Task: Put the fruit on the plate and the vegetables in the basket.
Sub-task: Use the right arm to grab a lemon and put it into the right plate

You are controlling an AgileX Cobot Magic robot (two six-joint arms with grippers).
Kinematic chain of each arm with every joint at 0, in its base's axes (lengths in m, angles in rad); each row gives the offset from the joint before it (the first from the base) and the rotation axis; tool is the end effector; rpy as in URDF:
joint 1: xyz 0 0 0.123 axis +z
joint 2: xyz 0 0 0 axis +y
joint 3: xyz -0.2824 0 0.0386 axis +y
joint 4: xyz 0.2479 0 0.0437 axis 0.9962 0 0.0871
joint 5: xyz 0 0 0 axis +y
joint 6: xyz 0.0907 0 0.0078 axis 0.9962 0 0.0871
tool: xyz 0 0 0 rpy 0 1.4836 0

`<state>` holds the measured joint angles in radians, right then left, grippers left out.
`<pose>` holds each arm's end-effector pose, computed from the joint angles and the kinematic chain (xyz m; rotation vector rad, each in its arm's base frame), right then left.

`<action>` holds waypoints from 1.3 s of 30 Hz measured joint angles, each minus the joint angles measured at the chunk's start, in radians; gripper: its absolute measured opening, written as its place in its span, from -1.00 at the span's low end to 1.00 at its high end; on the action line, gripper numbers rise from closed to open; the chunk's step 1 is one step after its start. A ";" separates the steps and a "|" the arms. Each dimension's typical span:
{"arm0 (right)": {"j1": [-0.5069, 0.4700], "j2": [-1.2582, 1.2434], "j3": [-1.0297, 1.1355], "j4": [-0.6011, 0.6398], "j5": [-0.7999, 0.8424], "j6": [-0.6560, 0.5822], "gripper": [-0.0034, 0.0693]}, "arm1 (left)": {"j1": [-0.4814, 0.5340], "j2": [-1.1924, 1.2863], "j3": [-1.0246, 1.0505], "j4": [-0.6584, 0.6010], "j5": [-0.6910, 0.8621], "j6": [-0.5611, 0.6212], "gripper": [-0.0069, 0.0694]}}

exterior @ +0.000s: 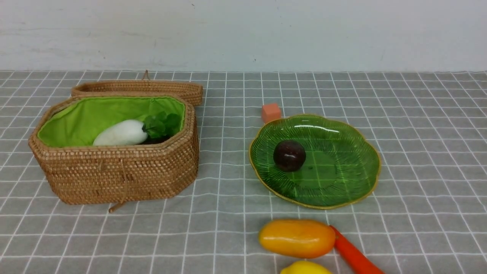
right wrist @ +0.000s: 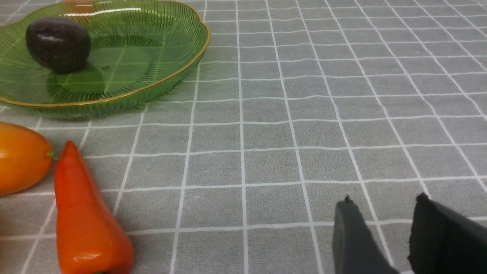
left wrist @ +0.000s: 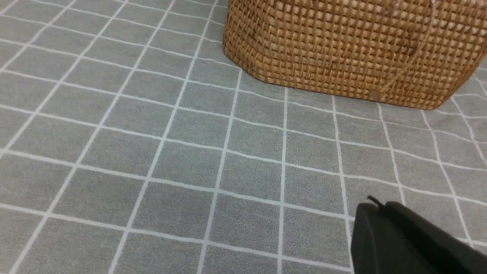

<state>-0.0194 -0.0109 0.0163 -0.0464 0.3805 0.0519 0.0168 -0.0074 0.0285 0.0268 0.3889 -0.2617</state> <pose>0.0523 -0.0026 0.1740 0.0383 1.8688 -0.0234 0.0524 0.0018 0.1690 -0.2467 1.8798 -0.1404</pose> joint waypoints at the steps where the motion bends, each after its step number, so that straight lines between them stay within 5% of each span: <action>1: 0.000 0.000 0.001 0.000 -0.010 0.000 -0.24 | 0.000 0.000 0.000 0.000 0.000 0.000 -0.81; 12: 0.000 0.000 0.011 0.065 -0.487 0.089 -0.24 | 0.000 0.000 0.000 -0.003 0.000 0.000 -0.78; 17: 0.000 0.000 0.011 0.088 -0.573 0.151 -0.24 | 0.000 0.000 0.000 -0.003 0.000 0.000 -0.77; 27: 0.000 0.166 -0.326 0.079 -0.145 0.279 -0.24 | 0.000 0.000 0.000 -0.003 0.000 0.000 -0.74; 32: 0.000 0.357 -0.500 0.046 -0.038 0.205 -0.24 | 0.000 0.000 0.000 -0.003 0.000 0.000 -0.72; 39: 0.025 0.571 -0.549 0.161 0.038 0.095 -0.24 | 0.000 0.000 0.000 -0.003 0.000 0.000 -0.71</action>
<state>0.0052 0.5601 -0.5323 0.1144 0.4186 0.1473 0.0168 -0.0074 0.0285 0.0239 0.3889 -0.2617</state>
